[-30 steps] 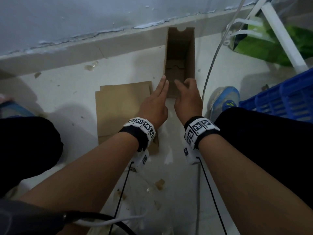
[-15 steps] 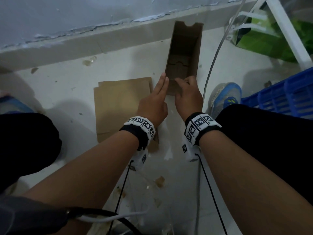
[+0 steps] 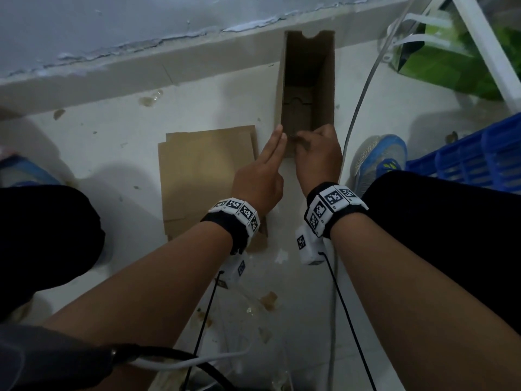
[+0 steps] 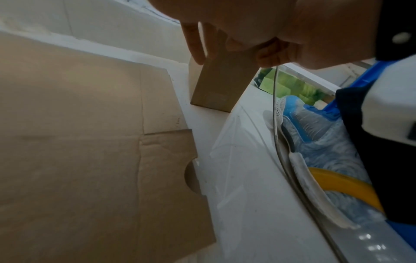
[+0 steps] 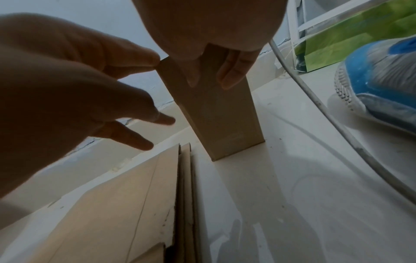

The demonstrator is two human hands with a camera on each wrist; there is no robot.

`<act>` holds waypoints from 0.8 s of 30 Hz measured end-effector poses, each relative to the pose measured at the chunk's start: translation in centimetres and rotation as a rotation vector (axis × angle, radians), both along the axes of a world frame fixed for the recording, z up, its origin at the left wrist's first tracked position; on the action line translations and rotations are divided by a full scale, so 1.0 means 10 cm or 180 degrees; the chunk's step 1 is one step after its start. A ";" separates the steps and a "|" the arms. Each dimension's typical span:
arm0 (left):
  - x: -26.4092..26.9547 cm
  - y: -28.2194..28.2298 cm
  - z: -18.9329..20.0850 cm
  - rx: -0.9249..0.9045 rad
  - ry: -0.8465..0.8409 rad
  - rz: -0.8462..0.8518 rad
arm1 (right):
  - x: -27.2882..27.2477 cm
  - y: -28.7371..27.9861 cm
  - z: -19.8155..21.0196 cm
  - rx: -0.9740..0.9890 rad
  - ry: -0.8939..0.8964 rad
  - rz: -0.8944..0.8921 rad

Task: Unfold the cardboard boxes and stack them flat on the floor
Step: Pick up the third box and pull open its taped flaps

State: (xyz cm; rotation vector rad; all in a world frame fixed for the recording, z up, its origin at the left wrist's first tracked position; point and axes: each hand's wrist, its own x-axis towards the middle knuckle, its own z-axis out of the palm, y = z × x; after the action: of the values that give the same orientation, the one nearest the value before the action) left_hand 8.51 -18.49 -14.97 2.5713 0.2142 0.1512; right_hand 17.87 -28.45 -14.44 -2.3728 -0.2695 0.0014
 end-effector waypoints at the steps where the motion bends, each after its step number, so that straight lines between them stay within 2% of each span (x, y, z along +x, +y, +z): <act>1: -0.02 0.00 -0.01 -0.0115 -0.0140 -0.0035 | 0.00 0.00 -0.01 0.0091 -0.0052 -0.0031; 4: -0.04 0.03 -0.03 -0.0465 -0.0359 0.0026 | -0.05 0.03 -0.03 0.0246 -0.0112 -0.0031; 10: 0.04 0.11 0.16 -0.0676 -0.0197 0.0215 | -0.19 0.12 0.12 0.0423 -0.0158 -0.0055; 18: 0.08 0.29 0.74 -0.0491 -0.0250 0.0553 | -0.21 0.17 0.76 0.0684 -0.0297 -0.0042; 24: 0.01 0.50 1.31 -0.0483 -0.0246 0.0983 | -0.36 0.27 1.46 0.0961 -0.0435 0.0061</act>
State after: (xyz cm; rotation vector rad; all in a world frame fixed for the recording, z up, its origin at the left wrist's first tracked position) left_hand 8.61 -13.52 -1.89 2.3626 0.5708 0.3344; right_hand 14.28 -25.75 0.18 -2.0727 -0.3329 -0.1807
